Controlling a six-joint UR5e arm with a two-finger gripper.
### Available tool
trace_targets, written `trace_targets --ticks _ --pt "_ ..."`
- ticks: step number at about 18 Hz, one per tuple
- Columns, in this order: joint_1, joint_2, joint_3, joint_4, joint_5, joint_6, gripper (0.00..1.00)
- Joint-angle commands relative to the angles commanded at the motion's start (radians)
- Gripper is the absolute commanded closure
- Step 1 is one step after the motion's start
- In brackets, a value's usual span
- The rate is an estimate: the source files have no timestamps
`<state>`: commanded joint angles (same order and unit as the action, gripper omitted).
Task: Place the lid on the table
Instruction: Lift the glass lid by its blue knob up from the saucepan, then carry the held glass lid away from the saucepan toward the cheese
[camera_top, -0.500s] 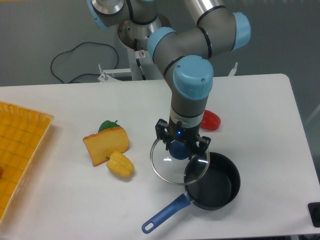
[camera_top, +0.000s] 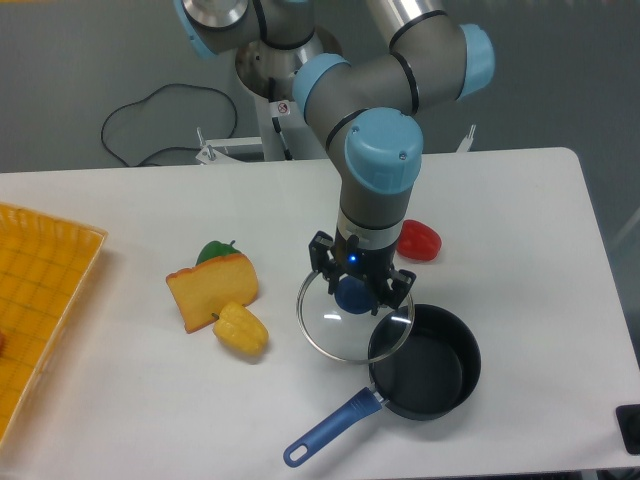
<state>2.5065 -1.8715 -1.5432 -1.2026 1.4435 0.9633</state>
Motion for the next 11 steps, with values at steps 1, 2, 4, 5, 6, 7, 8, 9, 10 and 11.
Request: trace_targets --ticks 1,2,4,5,6,7,8,9,10,11 --pt "0.002 0.000 -0.003 -0.002 0.000 0.002 0.49" --pt "0.000 0.000 -0.011 -0.002 0.002 0.002 0.48" --pt "0.000 0.011 -0.029 0.000 0.003 0.011 0.49" --pt "0.002 0.017 -0.043 0.000 0.003 0.027 0.49" --pt "0.000 0.020 -0.055 0.000 0.003 0.041 0.49" --pt "0.000 0.031 -0.069 0.002 0.003 0.046 0.49" --pt "-0.002 0.041 -0.081 0.003 0.003 0.046 0.49" --pt "-0.003 0.046 -0.095 0.003 0.003 0.045 0.49" --pt "-0.008 0.049 -0.113 0.006 0.003 0.044 0.48" --pt "-0.009 0.055 -0.120 0.006 0.003 0.046 0.48"
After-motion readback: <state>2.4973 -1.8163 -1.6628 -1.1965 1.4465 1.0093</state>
